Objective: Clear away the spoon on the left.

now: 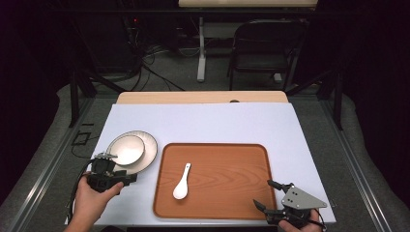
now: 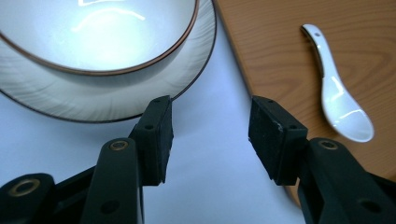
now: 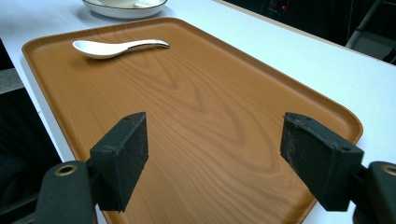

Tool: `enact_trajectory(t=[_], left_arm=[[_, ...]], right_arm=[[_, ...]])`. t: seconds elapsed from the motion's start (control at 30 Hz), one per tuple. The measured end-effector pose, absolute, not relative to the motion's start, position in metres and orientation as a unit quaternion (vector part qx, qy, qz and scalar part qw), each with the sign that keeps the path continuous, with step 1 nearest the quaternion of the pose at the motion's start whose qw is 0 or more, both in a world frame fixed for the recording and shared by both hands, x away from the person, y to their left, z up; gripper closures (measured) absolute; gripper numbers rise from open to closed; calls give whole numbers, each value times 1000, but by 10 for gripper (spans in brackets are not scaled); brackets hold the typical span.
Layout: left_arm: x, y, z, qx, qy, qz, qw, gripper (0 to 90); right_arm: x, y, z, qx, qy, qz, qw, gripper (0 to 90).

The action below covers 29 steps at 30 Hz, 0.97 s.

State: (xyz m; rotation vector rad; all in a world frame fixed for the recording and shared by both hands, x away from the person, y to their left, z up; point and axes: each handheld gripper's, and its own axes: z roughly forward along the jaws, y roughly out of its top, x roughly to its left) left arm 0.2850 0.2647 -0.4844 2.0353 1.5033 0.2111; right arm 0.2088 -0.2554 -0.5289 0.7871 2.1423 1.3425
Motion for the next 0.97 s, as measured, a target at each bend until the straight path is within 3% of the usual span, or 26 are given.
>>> enact_trajectory(t=[0.57,0.97], left_arm=[[261,265,-513,749,556,141,330,497],[259,254,-516,743,554,119,356,490]], right_arm=[[209,-255,-529,288,785,491,245,229],[209,-256,-529,288,785,491,245,229]])
